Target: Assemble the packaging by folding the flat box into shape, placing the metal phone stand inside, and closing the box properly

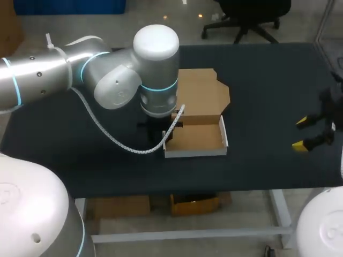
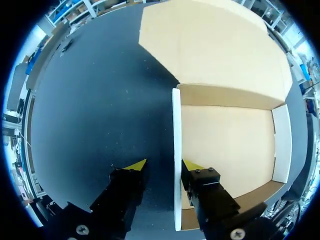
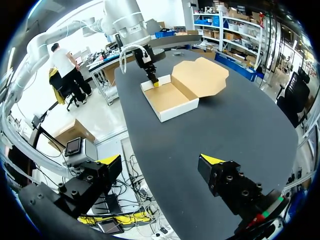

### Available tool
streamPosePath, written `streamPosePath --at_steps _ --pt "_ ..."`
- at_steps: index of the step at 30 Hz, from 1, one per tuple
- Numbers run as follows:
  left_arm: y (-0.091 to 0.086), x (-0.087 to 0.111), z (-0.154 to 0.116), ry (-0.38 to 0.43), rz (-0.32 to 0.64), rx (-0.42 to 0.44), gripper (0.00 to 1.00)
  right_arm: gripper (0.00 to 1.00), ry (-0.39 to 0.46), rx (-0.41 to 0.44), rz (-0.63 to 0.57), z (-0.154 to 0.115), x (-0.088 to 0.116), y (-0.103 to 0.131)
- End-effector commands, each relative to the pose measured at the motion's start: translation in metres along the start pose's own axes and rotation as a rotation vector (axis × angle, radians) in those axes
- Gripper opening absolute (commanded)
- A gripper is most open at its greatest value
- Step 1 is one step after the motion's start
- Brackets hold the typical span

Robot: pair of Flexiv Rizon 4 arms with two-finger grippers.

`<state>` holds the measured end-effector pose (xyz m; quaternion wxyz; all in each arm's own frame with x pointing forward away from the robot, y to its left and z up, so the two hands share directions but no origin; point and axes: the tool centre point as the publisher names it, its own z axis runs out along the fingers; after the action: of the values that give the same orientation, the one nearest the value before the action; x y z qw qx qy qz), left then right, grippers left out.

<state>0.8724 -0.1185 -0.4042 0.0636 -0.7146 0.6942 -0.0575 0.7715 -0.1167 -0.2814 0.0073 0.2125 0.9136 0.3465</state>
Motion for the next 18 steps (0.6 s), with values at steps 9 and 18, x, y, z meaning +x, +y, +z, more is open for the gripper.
streamPosePath --at_steps 9,18 --pt "0.0026 -0.0088 -0.0071 0.055 0.01 0.001 0.42 1.0 0.008 -0.005 0.005 0.0005 -0.0017 -0.0001" --pt "0.0055 -0.0109 -0.0085 0.055 0.012 0.002 0.39 1.0 0.009 -0.005 0.007 0.0013 -0.002 0.0002"
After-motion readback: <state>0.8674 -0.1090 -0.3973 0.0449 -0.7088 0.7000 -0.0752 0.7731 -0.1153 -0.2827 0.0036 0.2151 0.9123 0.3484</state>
